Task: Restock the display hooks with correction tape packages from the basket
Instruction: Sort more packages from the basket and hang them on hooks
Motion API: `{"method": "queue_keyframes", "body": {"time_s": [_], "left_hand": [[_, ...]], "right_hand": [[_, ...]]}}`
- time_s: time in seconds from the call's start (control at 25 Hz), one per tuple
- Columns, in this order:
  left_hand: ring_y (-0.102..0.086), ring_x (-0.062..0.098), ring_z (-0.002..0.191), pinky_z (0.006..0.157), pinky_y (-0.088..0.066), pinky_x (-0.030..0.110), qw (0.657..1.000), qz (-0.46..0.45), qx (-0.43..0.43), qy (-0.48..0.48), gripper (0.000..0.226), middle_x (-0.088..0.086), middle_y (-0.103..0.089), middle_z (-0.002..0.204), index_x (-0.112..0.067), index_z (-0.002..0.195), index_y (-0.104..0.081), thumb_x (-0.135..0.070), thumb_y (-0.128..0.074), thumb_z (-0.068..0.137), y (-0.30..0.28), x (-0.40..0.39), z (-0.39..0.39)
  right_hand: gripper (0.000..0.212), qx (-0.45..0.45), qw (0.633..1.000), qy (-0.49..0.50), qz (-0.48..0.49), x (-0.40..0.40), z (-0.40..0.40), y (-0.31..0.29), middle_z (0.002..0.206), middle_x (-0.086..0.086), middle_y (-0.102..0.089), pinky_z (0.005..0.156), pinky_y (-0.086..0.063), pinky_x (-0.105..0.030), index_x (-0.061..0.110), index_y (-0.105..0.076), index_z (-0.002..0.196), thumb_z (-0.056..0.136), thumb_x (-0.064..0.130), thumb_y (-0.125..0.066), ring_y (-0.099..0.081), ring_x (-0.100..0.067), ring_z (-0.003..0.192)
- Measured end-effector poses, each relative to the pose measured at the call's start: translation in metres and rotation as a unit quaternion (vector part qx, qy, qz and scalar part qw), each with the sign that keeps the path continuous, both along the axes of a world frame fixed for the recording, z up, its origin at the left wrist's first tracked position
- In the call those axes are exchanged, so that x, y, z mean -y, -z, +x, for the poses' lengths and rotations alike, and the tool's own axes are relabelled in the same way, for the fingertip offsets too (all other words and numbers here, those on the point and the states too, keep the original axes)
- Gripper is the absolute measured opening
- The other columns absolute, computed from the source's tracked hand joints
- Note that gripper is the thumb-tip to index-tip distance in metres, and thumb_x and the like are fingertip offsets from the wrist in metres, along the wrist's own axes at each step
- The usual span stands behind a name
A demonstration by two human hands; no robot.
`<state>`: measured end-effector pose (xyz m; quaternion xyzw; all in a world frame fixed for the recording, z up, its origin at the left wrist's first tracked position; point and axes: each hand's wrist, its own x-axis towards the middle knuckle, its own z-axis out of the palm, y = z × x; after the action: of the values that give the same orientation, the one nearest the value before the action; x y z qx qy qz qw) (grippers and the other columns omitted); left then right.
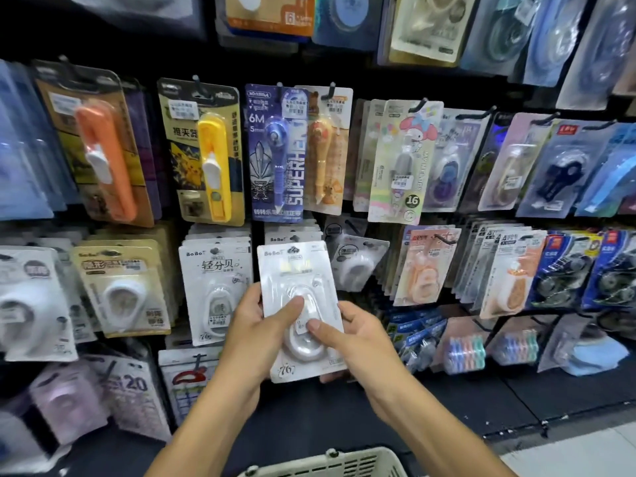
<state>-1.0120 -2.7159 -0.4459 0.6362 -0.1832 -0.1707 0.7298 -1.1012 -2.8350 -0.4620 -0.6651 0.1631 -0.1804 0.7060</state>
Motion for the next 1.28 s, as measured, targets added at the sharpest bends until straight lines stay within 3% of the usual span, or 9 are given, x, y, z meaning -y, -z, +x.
{"method": "queue_keyframes", "body": {"time_s": [0.2,0.36,0.48,0.64,0.76,0.84,0.92,0.96,1.28], "left_hand": [[-0.048,0.021,0.135,0.111,-0.041,0.041,0.909,0.3,0.268,-0.106,0.055,-0.006,-0.052,0.147,-0.024,0.145,-0.048,-0.032,-0.066,0.094,-0.007,-0.033,0.03],[-0.026,0.021,0.151,0.121,-0.027,0.042,0.832,0.432,0.342,-0.065,0.061,-0.002,-0.027,0.166,-0.025,0.152,-0.042,-0.038,-0.059,0.095,0.003,-0.046,0.04],[-0.034,0.022,0.144,0.117,-0.031,0.04,0.816,0.422,0.389,-0.069,0.049,0.0,-0.039,0.159,-0.024,0.143,-0.053,-0.034,-0.06,0.095,0.019,-0.06,0.032],[-0.066,0.023,0.097,0.079,-0.05,0.035,0.85,0.431,0.302,-0.016,0.017,-0.005,-0.068,0.1,-0.024,0.107,-0.067,-0.028,-0.065,0.091,0.075,-0.089,0.023],[-0.066,0.026,0.1,0.085,-0.053,0.035,0.752,0.582,0.251,0.184,0.022,-0.002,-0.072,0.105,-0.028,0.11,-0.065,-0.035,-0.065,0.089,0.161,-0.113,0.005],[-0.064,0.025,0.108,0.088,-0.049,0.031,0.71,0.62,0.176,0.282,0.025,0.001,-0.07,0.119,-0.026,0.115,-0.065,-0.033,-0.065,0.091,0.227,-0.136,-0.022],[-0.064,0.021,0.111,0.085,-0.046,0.028,0.686,0.639,0.114,0.329,0.024,-0.001,-0.068,0.125,-0.025,0.117,-0.065,-0.032,-0.064,0.093,0.282,-0.16,-0.051],[-0.065,0.021,0.11,0.083,-0.046,0.026,0.677,0.642,0.09,0.347,0.025,0.0,-0.068,0.124,-0.026,0.117,-0.065,-0.03,-0.063,0.093,0.305,-0.168,-0.061],[-0.07,0.018,0.075,0.067,-0.055,0.03,0.773,0.605,-0.044,0.187,0.017,0.001,-0.072,0.098,-0.02,0.112,-0.064,-0.014,-0.057,0.097,0.375,-0.14,-0.05]], "right_hand": [[0.006,-0.016,0.993,0.111,-0.039,0.005,0.017,0.002,0.086,0.004,-0.078,0.036,-0.04,-0.018,0.027,-0.07,0.099,0.093,0.029,-0.07,-0.064,-0.007,0.05],[0.016,-0.098,0.98,0.15,-0.089,0.019,0.038,0.014,0.087,0.002,-0.074,0.046,-0.044,-0.023,0.027,-0.068,0.095,0.09,0.043,-0.071,-0.061,-0.011,0.057],[0.044,-0.168,0.972,0.154,-0.055,0.021,0.065,0.015,0.069,-0.002,-0.059,0.044,-0.043,-0.027,0.013,-0.06,0.083,0.085,0.056,-0.072,-0.055,-0.015,0.051],[0.058,-0.158,0.962,0.199,-0.102,0.018,0.072,0.063,0.086,-0.001,-0.061,0.055,-0.048,-0.037,0.024,-0.046,0.088,0.072,0.076,-0.067,-0.06,-0.022,0.07],[0.034,-0.204,0.95,0.139,-0.194,-0.007,0.024,0.183,0.084,-0.002,-0.065,0.069,-0.053,-0.045,0.028,-0.051,0.086,0.085,0.06,-0.063,-0.062,-0.024,0.074],[0.023,-0.389,0.853,-0.119,-0.327,-0.022,-0.024,0.261,0.103,-0.009,-0.068,0.089,-0.054,-0.044,0.023,-0.061,0.103,0.091,0.042,-0.068,-0.065,-0.028,0.097],[0.057,-0.519,0.688,-0.318,-0.396,-0.031,-0.07,0.323,0.144,-0.009,-0.054,0.105,-0.046,-0.039,0.018,-0.05,0.141,0.092,0.038,-0.07,-0.054,-0.03,0.129],[0.069,-0.531,0.655,-0.341,-0.416,-0.032,-0.086,0.347,0.153,-0.009,-0.045,0.108,-0.044,-0.039,0.017,-0.038,0.151,0.092,0.034,-0.07,-0.049,-0.03,0.136],[0.111,-0.301,0.649,-0.396,-0.575,-0.077,-0.072,0.41,0.167,-0.013,0.014,0.122,0.004,-0.053,0.024,0.013,0.159,0.087,0.039,-0.07,0.007,-0.033,0.154]]}}
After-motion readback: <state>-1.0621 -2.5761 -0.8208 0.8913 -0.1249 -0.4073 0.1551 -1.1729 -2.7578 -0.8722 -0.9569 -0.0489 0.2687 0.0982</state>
